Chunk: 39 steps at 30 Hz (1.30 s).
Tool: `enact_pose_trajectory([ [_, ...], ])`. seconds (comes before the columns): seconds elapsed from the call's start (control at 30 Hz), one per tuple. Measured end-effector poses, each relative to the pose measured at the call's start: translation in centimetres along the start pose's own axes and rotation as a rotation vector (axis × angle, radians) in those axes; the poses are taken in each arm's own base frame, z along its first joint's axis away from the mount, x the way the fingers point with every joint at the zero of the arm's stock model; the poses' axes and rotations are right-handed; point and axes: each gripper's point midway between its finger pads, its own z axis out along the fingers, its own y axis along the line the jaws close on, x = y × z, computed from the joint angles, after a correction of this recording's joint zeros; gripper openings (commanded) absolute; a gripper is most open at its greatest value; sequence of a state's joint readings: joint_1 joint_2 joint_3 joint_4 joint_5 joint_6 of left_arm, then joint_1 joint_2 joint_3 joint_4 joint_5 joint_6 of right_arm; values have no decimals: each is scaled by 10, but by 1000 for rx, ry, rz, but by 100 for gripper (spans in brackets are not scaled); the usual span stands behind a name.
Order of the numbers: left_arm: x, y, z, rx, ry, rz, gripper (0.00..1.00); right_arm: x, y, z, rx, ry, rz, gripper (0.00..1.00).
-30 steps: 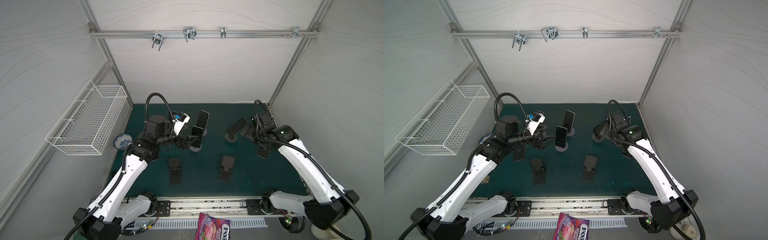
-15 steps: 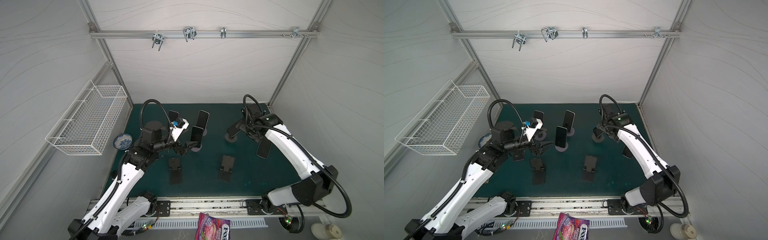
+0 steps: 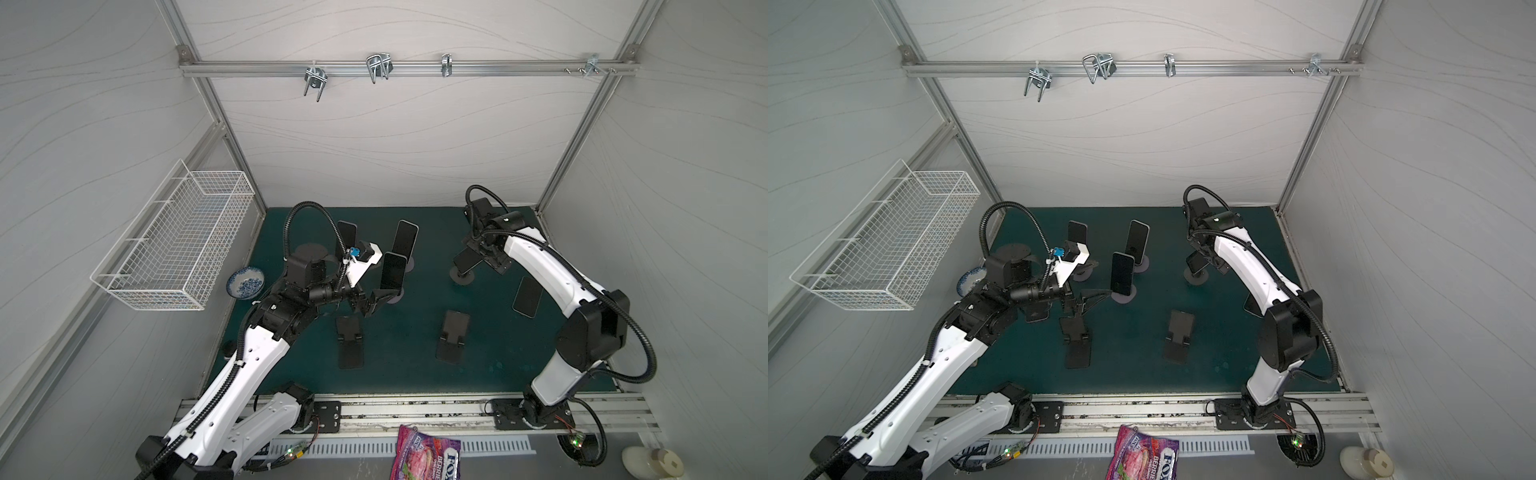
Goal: Remove the phone from the phone stand
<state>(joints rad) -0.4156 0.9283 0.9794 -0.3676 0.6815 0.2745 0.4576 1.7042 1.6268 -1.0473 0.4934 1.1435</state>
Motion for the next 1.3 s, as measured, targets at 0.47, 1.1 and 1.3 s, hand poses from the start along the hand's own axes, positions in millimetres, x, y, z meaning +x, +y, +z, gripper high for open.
enact_pose_trajectory([
  [0.47,1,-1,2,2,5,15,92,-1,22,32,46,-18,7,99],
  [1.1,5,-1,8,8,23,15,92,-2,32,48,65,-26,43,99],
  [1.3,5,-1,8,10,24,17,92,-2,37,54,77,-25,45,99],
])
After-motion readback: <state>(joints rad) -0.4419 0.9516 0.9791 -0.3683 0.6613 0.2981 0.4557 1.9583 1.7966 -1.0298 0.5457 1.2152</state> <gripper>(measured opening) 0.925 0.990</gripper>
